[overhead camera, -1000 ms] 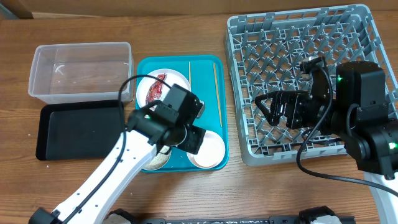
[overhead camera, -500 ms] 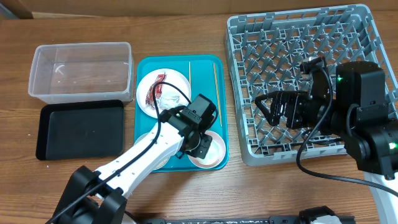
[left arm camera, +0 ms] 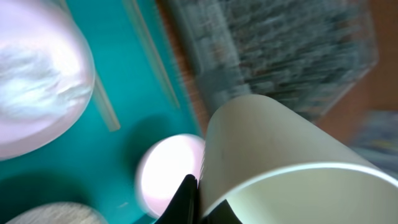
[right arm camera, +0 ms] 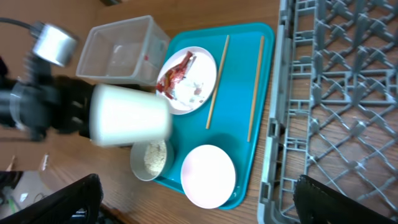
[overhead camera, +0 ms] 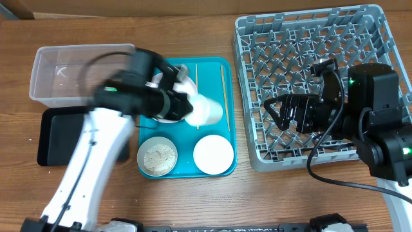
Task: Sort waste into correct bins and load items into the dishwasher
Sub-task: 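Pass the white cup from the left gripper to the right gripper, then lower the white cup into the grey rack with the right gripper, then grasp the white tissue on the plate with the left gripper, then drop the tissue into the clear plastic bin with the left gripper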
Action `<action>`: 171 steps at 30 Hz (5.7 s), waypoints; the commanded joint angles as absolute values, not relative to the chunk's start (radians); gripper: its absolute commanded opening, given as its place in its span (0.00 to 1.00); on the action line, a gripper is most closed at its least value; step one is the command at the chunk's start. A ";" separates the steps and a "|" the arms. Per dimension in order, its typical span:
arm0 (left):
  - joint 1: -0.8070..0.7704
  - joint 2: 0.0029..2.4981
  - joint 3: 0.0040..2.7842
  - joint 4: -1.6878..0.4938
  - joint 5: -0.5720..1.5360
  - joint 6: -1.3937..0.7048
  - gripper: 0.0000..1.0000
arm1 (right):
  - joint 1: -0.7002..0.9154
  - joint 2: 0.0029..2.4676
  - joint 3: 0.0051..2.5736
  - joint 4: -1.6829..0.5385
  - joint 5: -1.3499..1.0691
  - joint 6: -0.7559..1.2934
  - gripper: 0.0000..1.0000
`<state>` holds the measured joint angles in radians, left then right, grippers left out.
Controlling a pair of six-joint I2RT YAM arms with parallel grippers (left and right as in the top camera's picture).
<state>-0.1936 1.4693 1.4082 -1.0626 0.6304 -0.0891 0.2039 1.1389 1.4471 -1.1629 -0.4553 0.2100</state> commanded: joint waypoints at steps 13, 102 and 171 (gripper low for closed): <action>0.033 1.459 1.425 -1.259 1.513 0.199 0.04 | 0.243 1.353 1.398 -0.780 -1.340 0.000 0.78; -0.016 1.459 1.425 -1.110 0.539 -0.145 0.89 | 0.385 1.231 1.324 -1.040 -0.141 0.519 1.00; -0.263 1.977 1.625 -0.973 -0.308 -0.216 0.75 | 0.385 1.129 1.325 -1.002 -0.245 0.519 1.00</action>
<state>-0.2646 1.9175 1.6829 -1.0073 -0.1680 -0.2176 0.3813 1.1343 1.3087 -0.9997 -0.2508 0.5236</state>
